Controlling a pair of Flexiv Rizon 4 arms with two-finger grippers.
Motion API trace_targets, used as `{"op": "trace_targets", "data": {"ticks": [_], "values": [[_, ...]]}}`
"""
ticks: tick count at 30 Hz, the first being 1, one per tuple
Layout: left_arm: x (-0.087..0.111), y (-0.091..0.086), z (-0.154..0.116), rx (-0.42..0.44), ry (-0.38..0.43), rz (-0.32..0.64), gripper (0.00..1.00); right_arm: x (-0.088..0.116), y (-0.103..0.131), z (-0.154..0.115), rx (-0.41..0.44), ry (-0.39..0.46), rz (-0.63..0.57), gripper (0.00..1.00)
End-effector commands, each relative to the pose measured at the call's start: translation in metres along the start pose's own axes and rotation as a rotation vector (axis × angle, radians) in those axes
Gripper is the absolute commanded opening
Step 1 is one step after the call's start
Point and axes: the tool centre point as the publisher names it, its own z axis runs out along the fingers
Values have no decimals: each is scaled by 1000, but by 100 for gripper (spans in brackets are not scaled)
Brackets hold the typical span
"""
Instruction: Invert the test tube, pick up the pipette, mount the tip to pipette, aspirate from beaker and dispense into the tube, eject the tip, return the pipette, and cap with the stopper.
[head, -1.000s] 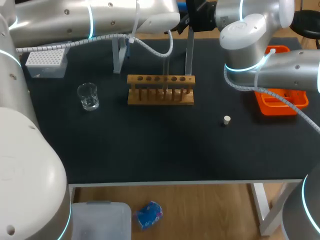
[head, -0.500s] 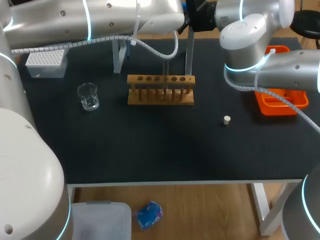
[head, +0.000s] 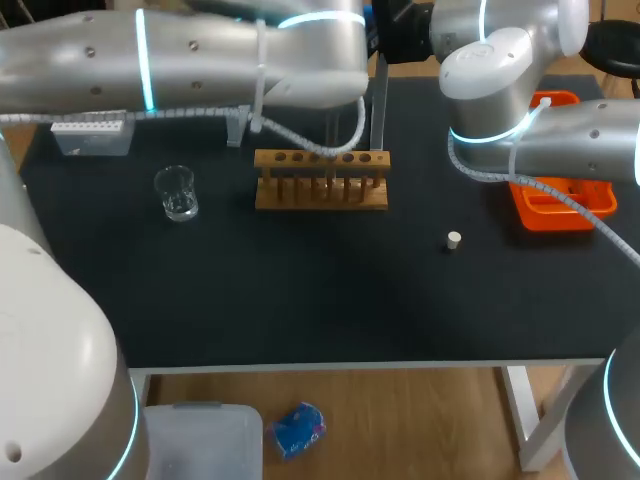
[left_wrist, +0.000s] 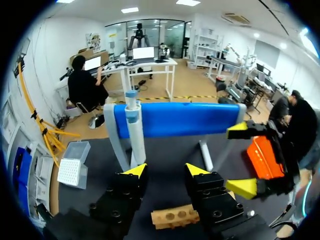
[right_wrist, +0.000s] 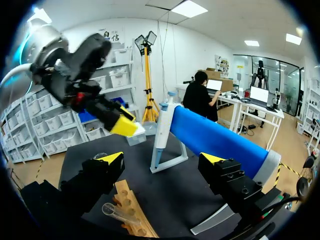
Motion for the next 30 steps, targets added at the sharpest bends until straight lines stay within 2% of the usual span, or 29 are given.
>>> {"op": "trace_targets", "data": {"ticks": [1,7,9,13,16,17,18,19,20,22,23,30], "values": [[-1,27,-38,112,146,46,45,9,-2,-22,12,33,-26,100],[18,42,-57,176,338,156,44,27,-11,-58,9,66,-55,100],[26,47,-63,196,439,198,45,32,-14,-70,-7,80,-60,100],[39,55,-73,204,571,306,50,41,-21,-92,-27,119,-80,100],[47,59,-78,193,659,378,60,49,-29,-107,-30,154,-104,100],[51,61,-79,186,688,405,57,51,-32,-111,-29,154,-111,100],[54,62,-81,182,717,431,65,53,-35,-117,-48,168,-123,100],[56,63,-81,175,735,453,76,54,-36,-122,-55,178,-124,100],[58,64,-82,168,751,475,98,54,-36,-122,-55,178,-124,100],[62,66,-82,135,777,524,100,54,-36,-122,-55,178,-124,100],[63,67,-82,124,761,540,100,54,-36,-122,-55,178,-124,100],[63,67,-82,124,761,540,100,54,-36,-122,-55,178,-124,100]]}}
